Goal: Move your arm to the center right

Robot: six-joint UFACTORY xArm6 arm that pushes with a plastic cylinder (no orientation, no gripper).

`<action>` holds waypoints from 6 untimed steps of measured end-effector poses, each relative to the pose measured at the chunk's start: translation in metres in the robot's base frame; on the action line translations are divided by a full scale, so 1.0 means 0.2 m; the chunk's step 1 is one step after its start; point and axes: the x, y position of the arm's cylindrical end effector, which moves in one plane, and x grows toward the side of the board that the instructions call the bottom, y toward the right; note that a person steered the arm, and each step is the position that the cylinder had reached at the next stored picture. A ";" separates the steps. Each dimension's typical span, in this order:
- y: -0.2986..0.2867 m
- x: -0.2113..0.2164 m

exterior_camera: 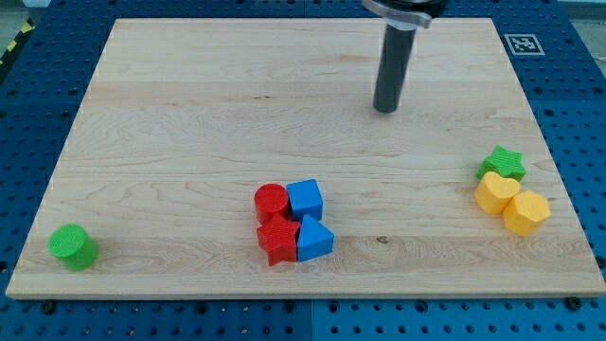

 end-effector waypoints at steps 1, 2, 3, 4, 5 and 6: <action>0.20 0.05; 0.33 0.06; 0.43 0.06; 0.57 0.06; 0.81 0.17; 1.01 0.21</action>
